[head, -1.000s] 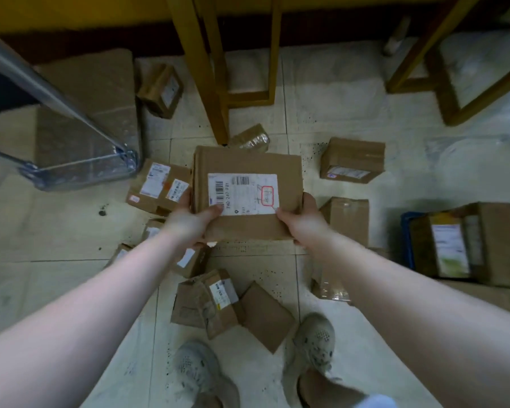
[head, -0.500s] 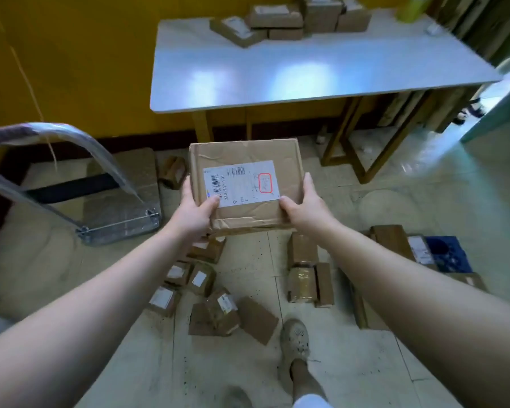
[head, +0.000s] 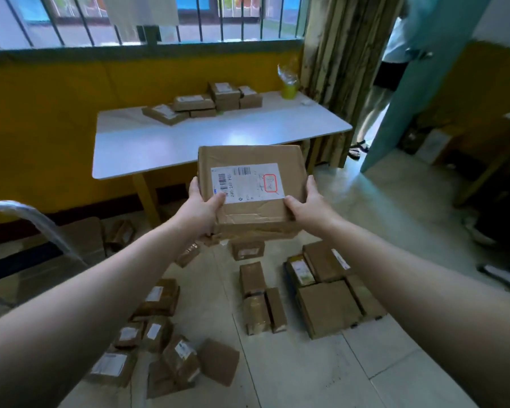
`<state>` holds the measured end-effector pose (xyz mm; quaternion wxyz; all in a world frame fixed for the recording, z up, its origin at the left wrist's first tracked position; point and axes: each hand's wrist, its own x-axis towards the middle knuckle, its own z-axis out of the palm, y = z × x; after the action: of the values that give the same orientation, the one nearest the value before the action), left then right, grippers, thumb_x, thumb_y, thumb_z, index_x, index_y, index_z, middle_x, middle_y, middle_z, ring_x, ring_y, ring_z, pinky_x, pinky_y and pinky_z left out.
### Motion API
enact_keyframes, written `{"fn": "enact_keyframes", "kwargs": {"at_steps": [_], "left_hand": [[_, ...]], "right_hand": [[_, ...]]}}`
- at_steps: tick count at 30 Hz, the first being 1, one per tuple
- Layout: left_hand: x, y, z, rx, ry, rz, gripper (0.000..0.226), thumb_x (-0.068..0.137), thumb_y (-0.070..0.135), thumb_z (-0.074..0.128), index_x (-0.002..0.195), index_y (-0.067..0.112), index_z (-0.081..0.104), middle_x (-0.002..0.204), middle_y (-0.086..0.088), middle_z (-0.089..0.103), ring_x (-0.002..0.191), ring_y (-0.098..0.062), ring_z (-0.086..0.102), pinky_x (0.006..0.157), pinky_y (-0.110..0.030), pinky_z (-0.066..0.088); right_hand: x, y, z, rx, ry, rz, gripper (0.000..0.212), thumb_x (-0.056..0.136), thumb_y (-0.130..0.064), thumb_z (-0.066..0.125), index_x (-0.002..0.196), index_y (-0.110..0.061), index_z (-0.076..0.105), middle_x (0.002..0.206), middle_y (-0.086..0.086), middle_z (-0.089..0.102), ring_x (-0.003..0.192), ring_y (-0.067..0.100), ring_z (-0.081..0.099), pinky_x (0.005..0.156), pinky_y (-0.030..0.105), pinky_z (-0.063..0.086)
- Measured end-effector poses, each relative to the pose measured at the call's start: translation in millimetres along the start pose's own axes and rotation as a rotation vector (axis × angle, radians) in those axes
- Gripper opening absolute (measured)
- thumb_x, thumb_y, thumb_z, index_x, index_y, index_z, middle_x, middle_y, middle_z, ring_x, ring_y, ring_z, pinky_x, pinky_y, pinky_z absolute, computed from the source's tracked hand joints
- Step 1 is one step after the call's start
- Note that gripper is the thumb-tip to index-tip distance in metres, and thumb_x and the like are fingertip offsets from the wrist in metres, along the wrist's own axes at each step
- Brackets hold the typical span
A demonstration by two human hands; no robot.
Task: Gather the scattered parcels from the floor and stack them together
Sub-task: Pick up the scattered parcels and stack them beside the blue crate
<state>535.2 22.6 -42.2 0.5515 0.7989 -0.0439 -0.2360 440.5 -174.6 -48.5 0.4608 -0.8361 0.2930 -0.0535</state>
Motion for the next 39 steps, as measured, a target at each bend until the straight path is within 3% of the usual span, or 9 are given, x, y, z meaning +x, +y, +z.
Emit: {"fn": "enact_keyframes", "kwargs": {"at_steps": [5,8,14,22,30,39], "left_hand": [[-26,45,107,0.036,-0.072,0.03,0.07,0.093,0.043,0.051,0.145,0.048,0.005,0.134,-0.001,0.05,0.089,-0.025,0.066,0.059,-0.048,0.06],[-39,62,179,0.053,-0.133,0.059,0.067,0.091,0.043,0.054,0.143,0.048,0.011,0.129,0.001,0.051,0.091,-0.026,0.064,0.064,-0.052,0.059],[-52,85,288,0.098,-0.219,0.038,0.07,0.09,0.04,0.059,0.142,0.049,0.014,0.117,0.004,0.051,0.088,-0.026,0.064,0.064,-0.052,0.059],[-12,105,351,0.14,-0.26,0.032,0.069,0.09,0.039,0.06,0.141,0.049,0.015,0.099,0.011,0.049,0.083,-0.022,0.063,0.058,-0.048,0.059],[85,142,400,0.109,-0.303,0.038,0.074,0.09,0.04,0.059,0.143,0.051,0.009,0.116,0.007,0.048,0.085,-0.021,0.063,0.058,-0.048,0.059],[149,171,445,0.079,-0.253,0.029,0.077,0.092,0.038,0.057,0.142,0.055,0.001,0.12,0.008,0.044,0.089,-0.02,0.061,0.061,-0.049,0.059]], "right_hand": [[-10,56,-111,0.016,0.056,0.011,0.076,0.097,-0.039,0.05,0.153,-0.026,0.002,0.151,0.005,0.034,0.128,0.027,0.044,0.104,0.044,0.042],[-16,99,-177,-0.017,0.111,0.024,0.071,0.095,-0.042,0.051,0.152,-0.026,0.012,0.147,0.004,0.039,0.125,0.028,0.046,0.103,0.048,0.043],[-23,170,-263,-0.02,0.158,0.092,0.075,0.094,-0.043,0.051,0.152,-0.031,0.005,0.144,0.003,0.043,0.12,0.026,0.05,0.099,0.047,0.046],[24,215,-302,0.008,0.153,0.163,0.079,0.094,-0.046,0.05,0.152,-0.031,-0.002,0.144,0.002,0.04,0.117,0.025,0.051,0.095,0.046,0.049],[127,225,-337,0.008,0.156,0.196,0.077,0.094,-0.047,0.051,0.151,-0.036,0.002,0.144,0.0,0.041,0.118,0.025,0.051,0.096,0.047,0.049],[224,239,-374,-0.024,0.094,0.183,0.077,0.094,-0.046,0.052,0.151,-0.037,0.001,0.146,-0.002,0.037,0.121,0.024,0.048,0.096,0.044,0.048]]}}
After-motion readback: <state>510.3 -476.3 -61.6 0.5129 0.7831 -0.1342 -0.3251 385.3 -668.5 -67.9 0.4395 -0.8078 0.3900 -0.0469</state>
